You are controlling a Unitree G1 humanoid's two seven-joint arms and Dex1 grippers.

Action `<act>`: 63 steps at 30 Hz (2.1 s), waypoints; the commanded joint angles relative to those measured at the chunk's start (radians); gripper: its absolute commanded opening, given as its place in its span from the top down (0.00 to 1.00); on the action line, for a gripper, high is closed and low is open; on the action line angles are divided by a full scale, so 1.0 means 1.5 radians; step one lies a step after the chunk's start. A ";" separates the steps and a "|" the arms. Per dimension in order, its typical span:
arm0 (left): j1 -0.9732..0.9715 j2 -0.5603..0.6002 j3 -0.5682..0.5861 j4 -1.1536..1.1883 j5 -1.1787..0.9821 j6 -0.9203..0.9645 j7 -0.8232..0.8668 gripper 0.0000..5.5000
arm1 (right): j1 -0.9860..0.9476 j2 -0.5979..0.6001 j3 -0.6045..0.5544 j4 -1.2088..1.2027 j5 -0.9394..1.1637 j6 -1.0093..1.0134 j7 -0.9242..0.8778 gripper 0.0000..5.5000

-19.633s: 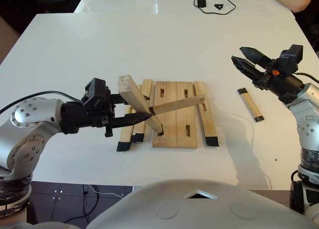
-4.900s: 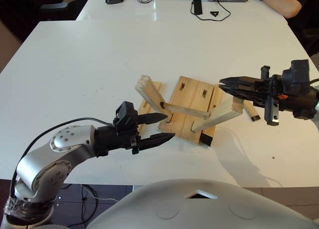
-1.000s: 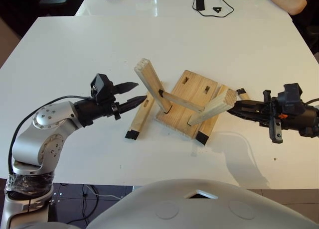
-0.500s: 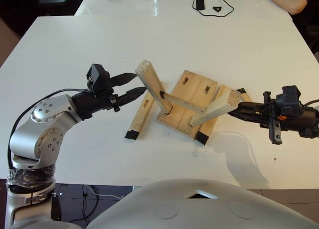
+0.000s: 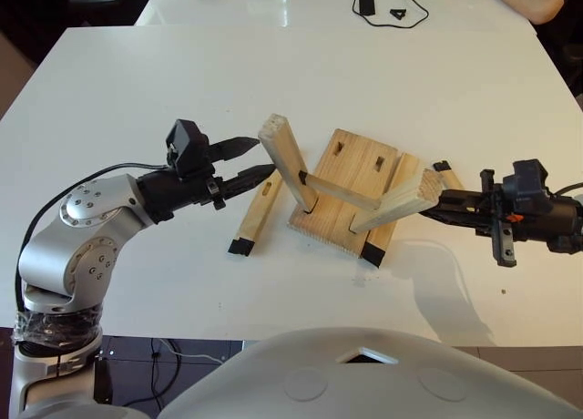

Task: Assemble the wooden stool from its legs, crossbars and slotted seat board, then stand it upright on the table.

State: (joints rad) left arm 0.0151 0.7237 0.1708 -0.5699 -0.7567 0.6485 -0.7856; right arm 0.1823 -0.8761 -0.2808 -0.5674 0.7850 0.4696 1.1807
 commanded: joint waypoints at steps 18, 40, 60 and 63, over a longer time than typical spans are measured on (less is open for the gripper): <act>-0.054 -0.002 -0.098 -0.155 -0.061 0.048 -0.019 0.48 | -0.046 0.050 0.086 -0.003 -0.037 -0.004 -0.036 0.94; -0.007 0.002 -0.160 -0.118 0.066 0.003 -0.023 0.48 | -0.064 0.059 0.113 0.010 -0.074 -0.017 -0.029 0.94; -0.005 0.039 -0.140 -0.043 0.157 -0.034 -0.027 0.32 | -0.084 0.058 0.086 0.039 -0.094 -0.014 -0.051 0.81; -0.006 0.043 -0.154 -0.030 0.195 -0.056 -0.024 0.24 | -0.086 0.052 0.092 0.058 -0.117 -0.026 -0.050 0.75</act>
State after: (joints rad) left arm 0.0176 0.7966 -0.0199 -0.6091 -0.4710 0.6017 -0.7978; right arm 0.0729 -0.7978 -0.1842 -0.4775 0.6159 0.4470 1.0857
